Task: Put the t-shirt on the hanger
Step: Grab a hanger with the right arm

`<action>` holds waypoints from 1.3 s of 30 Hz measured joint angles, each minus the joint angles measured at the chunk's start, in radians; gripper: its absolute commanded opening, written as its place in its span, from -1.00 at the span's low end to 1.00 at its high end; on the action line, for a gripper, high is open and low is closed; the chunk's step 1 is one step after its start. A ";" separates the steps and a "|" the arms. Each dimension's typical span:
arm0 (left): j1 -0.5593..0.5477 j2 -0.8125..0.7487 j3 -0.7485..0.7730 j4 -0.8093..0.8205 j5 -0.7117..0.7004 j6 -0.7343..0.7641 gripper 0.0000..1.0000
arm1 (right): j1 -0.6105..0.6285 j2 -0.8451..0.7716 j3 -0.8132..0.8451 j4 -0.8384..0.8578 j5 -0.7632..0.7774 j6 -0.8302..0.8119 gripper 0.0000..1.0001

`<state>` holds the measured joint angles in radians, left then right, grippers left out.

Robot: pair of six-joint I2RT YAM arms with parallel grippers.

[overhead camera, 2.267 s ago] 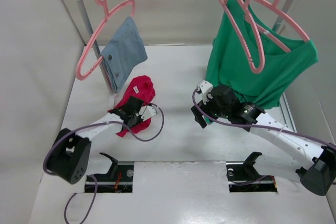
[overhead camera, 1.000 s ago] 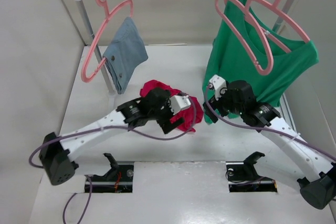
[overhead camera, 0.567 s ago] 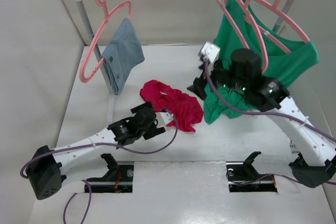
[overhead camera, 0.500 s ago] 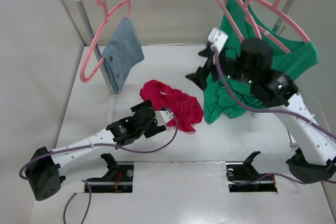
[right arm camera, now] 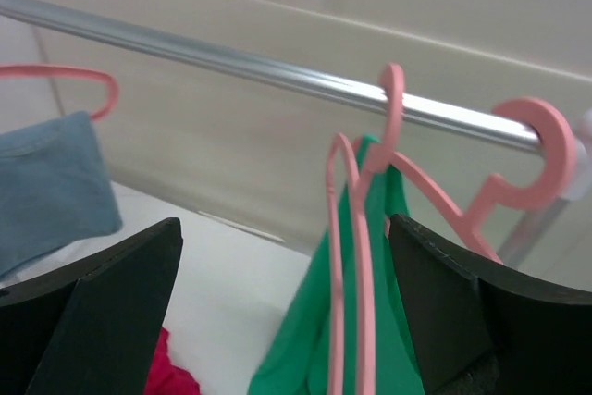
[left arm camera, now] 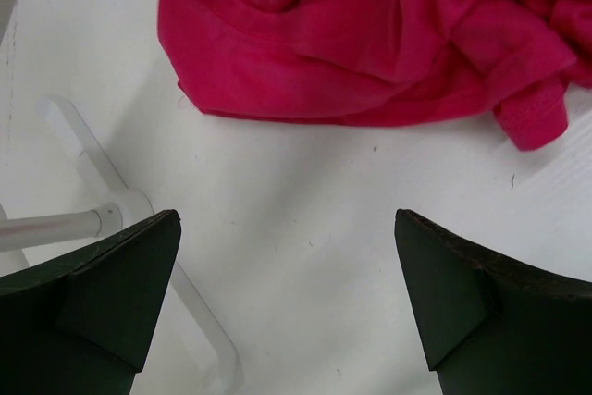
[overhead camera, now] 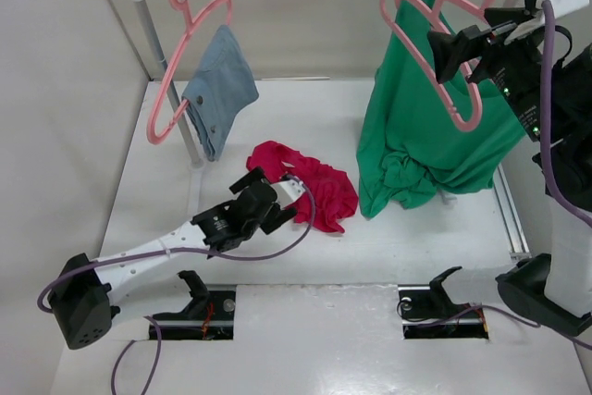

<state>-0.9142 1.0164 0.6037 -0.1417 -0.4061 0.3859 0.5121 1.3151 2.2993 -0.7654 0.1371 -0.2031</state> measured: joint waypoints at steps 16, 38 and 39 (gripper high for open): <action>0.000 -0.018 0.065 0.010 0.063 -0.087 1.00 | -0.091 0.134 -0.041 -0.107 0.235 0.063 0.99; 0.000 -0.038 0.066 -0.008 0.101 -0.100 1.00 | -0.201 0.035 -0.293 -0.044 0.001 0.084 -1.00; 0.000 -0.039 0.066 -0.008 0.101 -0.100 1.00 | -0.201 0.026 -0.294 -0.035 -0.013 0.079 -1.00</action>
<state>-0.9142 0.9771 0.6693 -0.1493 -0.3046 0.2855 0.3107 1.3415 2.0048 -0.8005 0.1246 -0.1238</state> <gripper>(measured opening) 0.997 0.134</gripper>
